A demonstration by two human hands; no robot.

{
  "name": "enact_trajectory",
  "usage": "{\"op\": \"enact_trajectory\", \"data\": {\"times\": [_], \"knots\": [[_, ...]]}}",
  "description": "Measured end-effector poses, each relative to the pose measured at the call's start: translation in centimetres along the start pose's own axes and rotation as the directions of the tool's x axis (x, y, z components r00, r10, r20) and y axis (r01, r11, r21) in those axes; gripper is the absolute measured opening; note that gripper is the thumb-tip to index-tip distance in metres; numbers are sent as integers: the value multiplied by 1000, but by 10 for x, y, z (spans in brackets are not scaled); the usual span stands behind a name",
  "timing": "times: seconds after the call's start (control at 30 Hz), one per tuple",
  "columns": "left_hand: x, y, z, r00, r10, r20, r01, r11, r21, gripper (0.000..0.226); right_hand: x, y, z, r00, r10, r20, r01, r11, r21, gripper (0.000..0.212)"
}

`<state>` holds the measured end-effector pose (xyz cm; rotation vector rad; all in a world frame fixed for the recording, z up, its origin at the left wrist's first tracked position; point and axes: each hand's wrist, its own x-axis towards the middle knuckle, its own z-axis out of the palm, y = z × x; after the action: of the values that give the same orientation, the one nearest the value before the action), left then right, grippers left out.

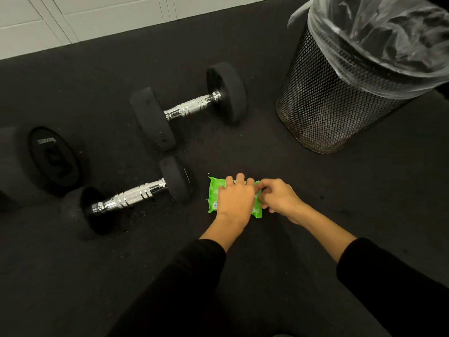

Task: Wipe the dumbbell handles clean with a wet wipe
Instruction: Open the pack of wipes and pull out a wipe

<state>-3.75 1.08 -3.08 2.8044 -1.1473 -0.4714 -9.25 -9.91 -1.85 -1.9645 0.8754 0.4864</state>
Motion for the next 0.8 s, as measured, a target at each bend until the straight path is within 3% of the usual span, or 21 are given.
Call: {"op": "enact_trajectory", "data": {"times": [0.07,0.17,0.23,0.3,0.5,0.8], "knots": [[-2,0,-1,999,-31,10,31,999,-14,33,2,-1,0,1000,-12,-18,12,1000,2,28],[-6,-7,-1,975,-218,33,220,968,-119,31,3,-2,2,999,-23,-34,22,1000,-8,25],[-8,-13,-2,924,-358,137,383,880,-281,31,4,-2,3,999,-25,-38,25,1000,-6,20],[-10,-18,-3,894,-401,200,448,807,-384,30,4,-1,5,999,-26,-39,26,1000,-4,16],[-12,-31,-5,902,-389,188,431,791,-434,31,4,0,9,1000,-29,6,29,999,-29,20],[-12,-55,-4,924,-337,183,379,725,-575,28,12,1,4,997,-55,-51,47,988,-147,18]]}}
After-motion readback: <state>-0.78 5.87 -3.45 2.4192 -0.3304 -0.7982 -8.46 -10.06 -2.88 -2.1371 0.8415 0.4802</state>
